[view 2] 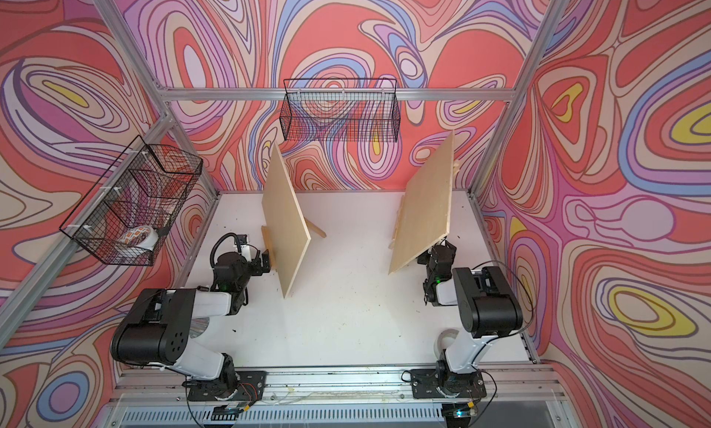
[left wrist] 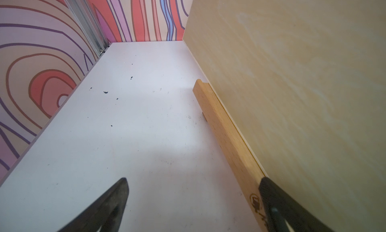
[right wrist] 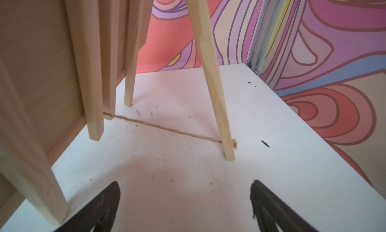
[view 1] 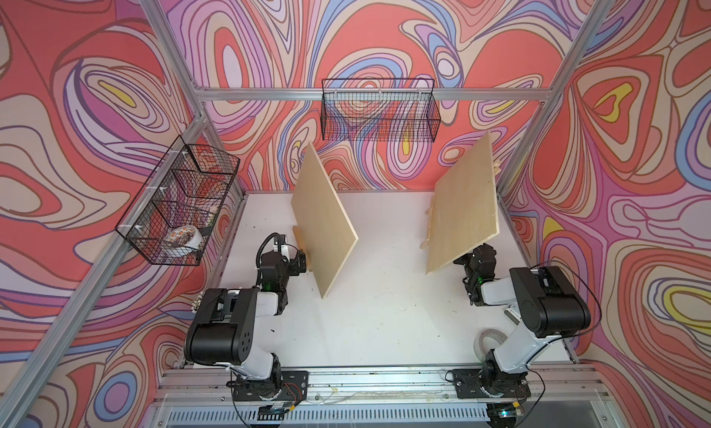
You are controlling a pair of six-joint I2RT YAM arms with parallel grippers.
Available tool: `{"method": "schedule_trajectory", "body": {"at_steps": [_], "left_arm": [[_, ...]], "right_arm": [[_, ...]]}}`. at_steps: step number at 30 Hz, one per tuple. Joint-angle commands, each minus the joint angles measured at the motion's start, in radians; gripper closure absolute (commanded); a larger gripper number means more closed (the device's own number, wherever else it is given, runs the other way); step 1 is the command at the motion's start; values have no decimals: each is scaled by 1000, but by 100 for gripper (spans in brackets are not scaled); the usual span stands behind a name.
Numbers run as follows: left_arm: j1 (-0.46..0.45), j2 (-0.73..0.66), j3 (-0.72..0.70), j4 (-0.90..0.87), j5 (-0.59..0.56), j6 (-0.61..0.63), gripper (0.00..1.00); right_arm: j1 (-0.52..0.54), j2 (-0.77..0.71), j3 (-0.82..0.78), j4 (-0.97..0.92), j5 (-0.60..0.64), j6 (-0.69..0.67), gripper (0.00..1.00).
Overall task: Disassemble the easel
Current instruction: Pick up the drawing board from the easel.
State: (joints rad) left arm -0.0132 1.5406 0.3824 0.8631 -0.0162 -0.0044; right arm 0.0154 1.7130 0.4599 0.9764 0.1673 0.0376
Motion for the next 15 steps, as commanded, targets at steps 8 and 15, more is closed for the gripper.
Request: {"method": "schedule_trajectory", "body": {"at_steps": [8,15], "left_arm": [[1,-1,-3,20,-6,0,0],[-26,-142,-78,40,28,44,0]], "right_arm": [[7,-2,2,-4,-12,-8,2],[20,-88,-137,192,31,-15,2]]}}
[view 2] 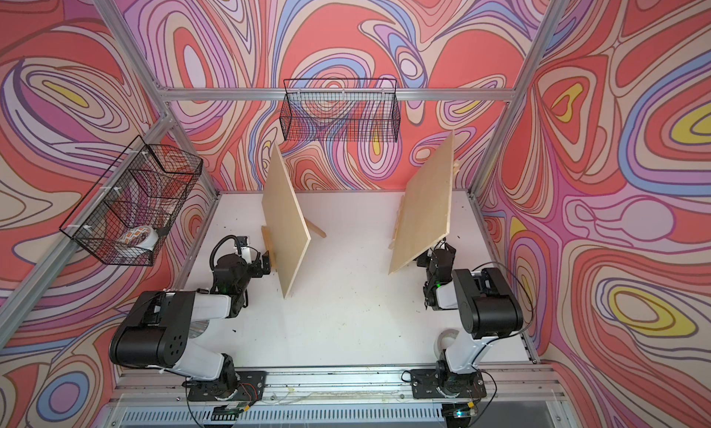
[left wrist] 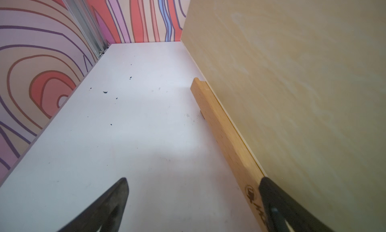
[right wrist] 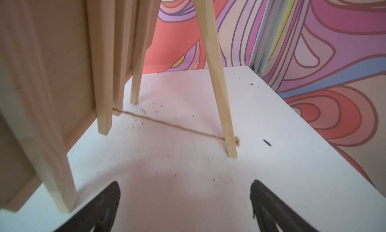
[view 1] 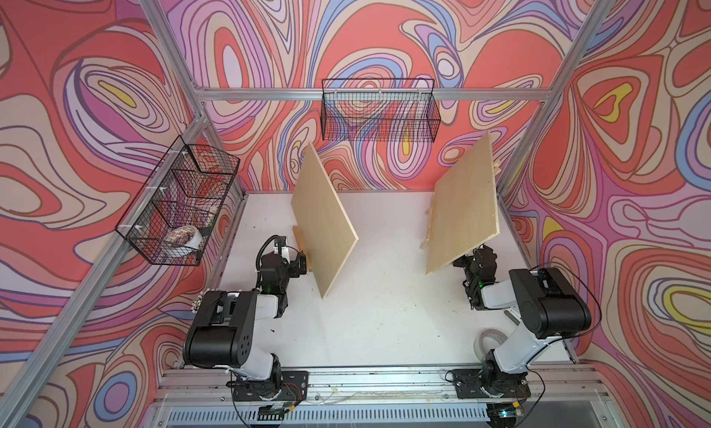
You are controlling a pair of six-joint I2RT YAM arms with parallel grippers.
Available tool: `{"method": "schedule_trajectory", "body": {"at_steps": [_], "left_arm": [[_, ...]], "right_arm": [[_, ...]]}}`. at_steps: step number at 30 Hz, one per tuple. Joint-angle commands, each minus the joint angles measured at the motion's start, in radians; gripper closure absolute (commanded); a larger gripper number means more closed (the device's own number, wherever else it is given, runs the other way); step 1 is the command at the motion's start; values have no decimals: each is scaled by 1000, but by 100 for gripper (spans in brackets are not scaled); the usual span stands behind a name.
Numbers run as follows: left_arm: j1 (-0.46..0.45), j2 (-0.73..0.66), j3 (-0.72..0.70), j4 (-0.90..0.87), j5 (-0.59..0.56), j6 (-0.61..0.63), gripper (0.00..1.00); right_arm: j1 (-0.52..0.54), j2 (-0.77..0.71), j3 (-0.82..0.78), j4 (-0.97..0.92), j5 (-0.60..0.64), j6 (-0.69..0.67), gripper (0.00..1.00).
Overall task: Disassemble the easel
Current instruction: Pick up the drawing board from the easel.
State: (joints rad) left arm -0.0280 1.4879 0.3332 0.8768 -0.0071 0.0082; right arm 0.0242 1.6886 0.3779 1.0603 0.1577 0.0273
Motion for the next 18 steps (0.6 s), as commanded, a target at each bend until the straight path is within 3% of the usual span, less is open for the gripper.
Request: {"method": "schedule_trajectory", "body": {"at_steps": [1,4,8,13,18], "left_arm": [[-13,-127,-32,1,18,35,0],[-51,-276,-24,-139,-32,32,0],[-94,-320,23,-250,17,-38,0],[-100,-329,232,-585,48,-114,0],[-126,-349,342,-717,86,-170,0]], "right_arm": [[15,-100,-70,104,53,-5,2],[29,-268,-71,-50,63,-3,2],[30,-521,32,-534,152,188,2],[30,-658,127,-796,113,214,2],[30,-743,229,-1001,118,245,1]]}}
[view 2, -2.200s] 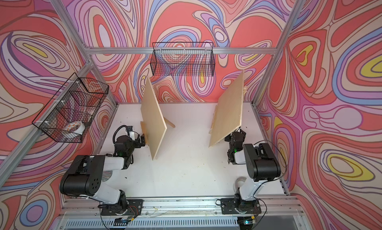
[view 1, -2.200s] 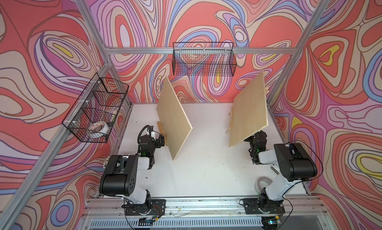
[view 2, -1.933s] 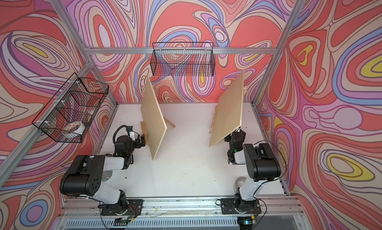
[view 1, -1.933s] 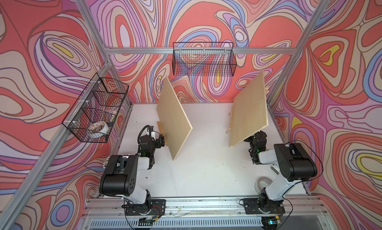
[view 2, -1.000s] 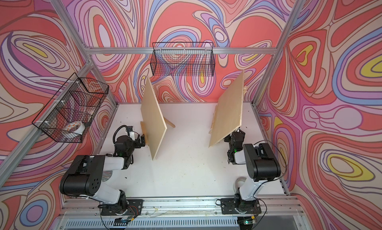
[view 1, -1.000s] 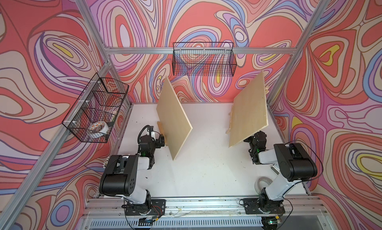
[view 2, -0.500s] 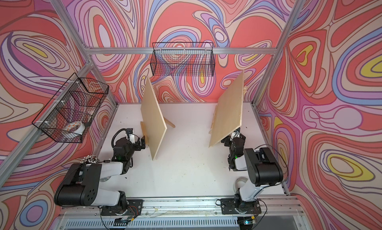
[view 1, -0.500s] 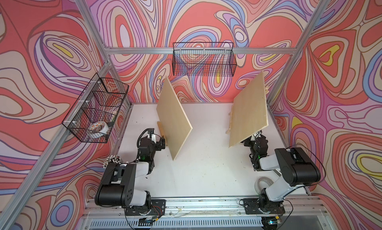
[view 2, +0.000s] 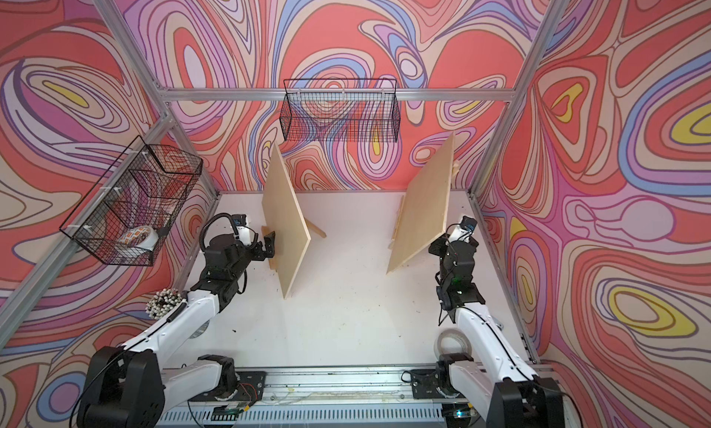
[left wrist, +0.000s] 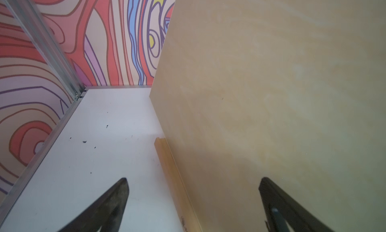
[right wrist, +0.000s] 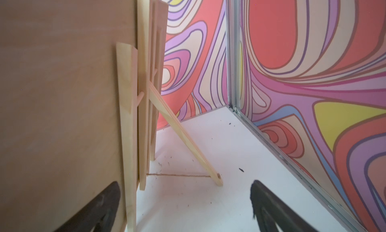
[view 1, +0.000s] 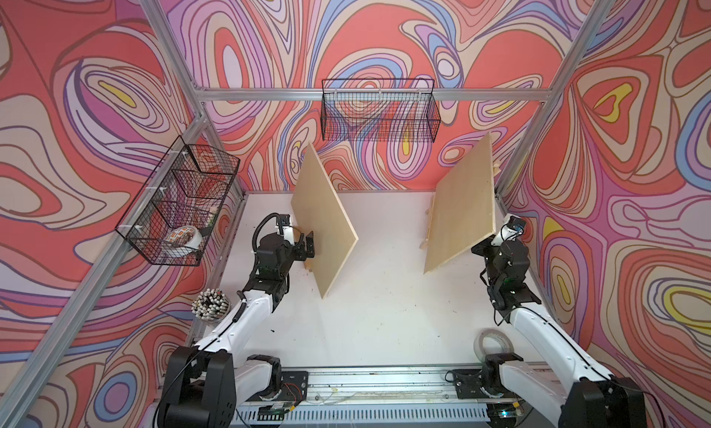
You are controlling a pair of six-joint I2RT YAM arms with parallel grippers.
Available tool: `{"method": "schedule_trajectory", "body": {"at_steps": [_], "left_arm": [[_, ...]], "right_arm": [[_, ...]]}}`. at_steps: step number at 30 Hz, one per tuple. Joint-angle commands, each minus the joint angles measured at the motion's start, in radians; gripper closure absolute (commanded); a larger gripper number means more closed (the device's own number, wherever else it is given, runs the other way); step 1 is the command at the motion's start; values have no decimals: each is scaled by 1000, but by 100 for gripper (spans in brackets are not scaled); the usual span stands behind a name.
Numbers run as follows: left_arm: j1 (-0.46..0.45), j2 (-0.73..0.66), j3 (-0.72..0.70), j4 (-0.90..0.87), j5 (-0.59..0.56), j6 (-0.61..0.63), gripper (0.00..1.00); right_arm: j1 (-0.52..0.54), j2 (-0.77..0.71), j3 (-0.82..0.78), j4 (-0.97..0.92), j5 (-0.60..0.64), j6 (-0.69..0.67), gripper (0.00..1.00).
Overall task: Disassemble the easel
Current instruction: Pick up the drawing board from the easel.
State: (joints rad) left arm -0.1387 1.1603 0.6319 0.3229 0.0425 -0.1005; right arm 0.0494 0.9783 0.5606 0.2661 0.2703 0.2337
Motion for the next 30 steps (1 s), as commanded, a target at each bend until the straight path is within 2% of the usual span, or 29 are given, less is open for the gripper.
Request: {"method": "schedule_trajectory", "body": {"at_steps": [1,4,11,13,15,18,23,26,28,30], "left_arm": [[-23,-24,65,-187,41,-72,0],[-42,-27,130,-251,56,-109,0],[-142,-42,342,-427,7,-102,0],[-198,-51,424,-485,-42,-76,0],[-245,-56,502,-533,-92,-76,0],[-282,-66,591,-571,-96,-115,0],[-283,-130,598,-538,-64,-256,0],[-282,-211,515,-482,-150,-389,0],[-283,-289,450,-502,-259,-487,0],[-281,-332,434,-497,-261,-437,0]], "right_arm": [[5,-49,65,-249,13,46,2],[5,-99,94,-324,44,54,2],[5,-145,223,-648,185,258,2],[6,-149,266,-688,146,249,1],[5,-159,300,-730,173,275,2],[4,-181,361,-776,189,266,2],[5,-225,453,-826,133,238,2],[5,-230,541,-867,36,226,2],[4,-211,634,-902,-65,218,3],[4,-167,742,-949,-182,209,6]]}}
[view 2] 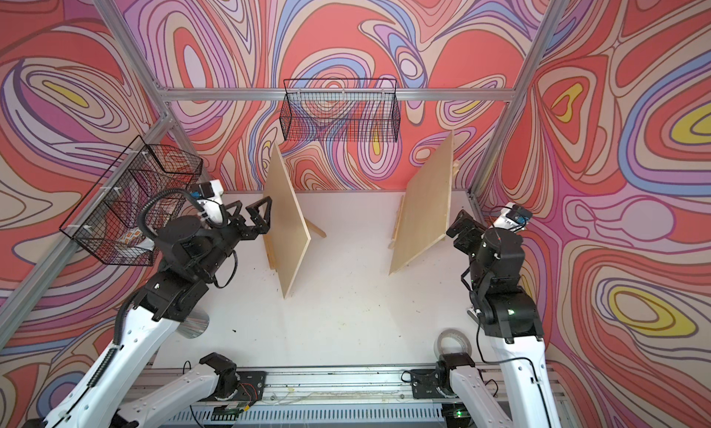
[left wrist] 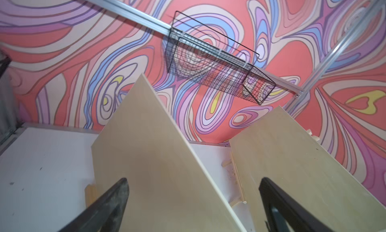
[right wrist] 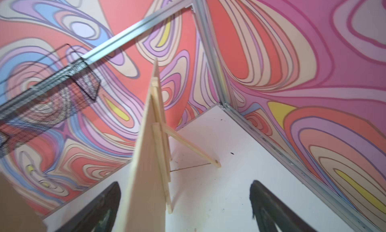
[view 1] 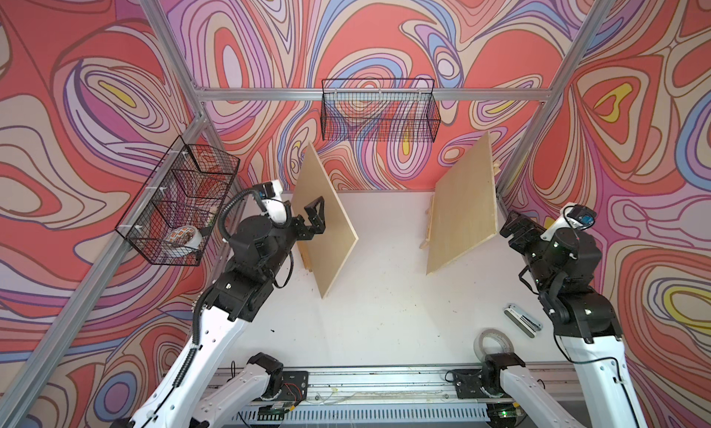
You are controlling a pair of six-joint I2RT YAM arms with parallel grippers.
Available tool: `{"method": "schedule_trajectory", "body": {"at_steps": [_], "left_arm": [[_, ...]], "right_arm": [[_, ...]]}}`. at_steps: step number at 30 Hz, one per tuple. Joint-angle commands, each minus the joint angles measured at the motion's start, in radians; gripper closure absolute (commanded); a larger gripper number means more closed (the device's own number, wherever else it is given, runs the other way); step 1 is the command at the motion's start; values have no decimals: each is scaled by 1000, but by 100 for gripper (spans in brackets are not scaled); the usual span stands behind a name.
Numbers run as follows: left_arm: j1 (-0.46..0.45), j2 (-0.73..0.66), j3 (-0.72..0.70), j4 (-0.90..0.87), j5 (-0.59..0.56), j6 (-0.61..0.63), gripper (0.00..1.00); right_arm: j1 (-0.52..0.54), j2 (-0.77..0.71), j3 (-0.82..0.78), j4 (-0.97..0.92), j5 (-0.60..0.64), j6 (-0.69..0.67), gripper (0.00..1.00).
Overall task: Disassemble the easel
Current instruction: Pick up the drawing board from the easel.
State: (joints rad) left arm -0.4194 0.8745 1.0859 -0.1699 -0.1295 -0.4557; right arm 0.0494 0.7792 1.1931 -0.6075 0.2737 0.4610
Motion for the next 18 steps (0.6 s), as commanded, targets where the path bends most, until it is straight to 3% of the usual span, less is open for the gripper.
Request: {"method": "schedule_trajectory", "body": {"at_steps": [1,6,11,13,15,18], "left_arm": [[-1,-52,-2,-48,-98,-88,0],[-1,5,123,-247,20,-83,0],[-1,85,254,-474,115,-32,0],[0,128,320,-605,111,10,0],[1,158,364,-720,86,42,0],[0,124,299,-742,61,84,0]], "right_arm": [[4,62,171,-108,-238,-19,8],[5,195,424,-170,-511,-12,15],[16,333,546,-123,-716,75,23],[89,374,567,-97,-682,88,24],[301,442,636,-128,-516,32,24],[611,629,810,-222,-290,-89,23]]}}
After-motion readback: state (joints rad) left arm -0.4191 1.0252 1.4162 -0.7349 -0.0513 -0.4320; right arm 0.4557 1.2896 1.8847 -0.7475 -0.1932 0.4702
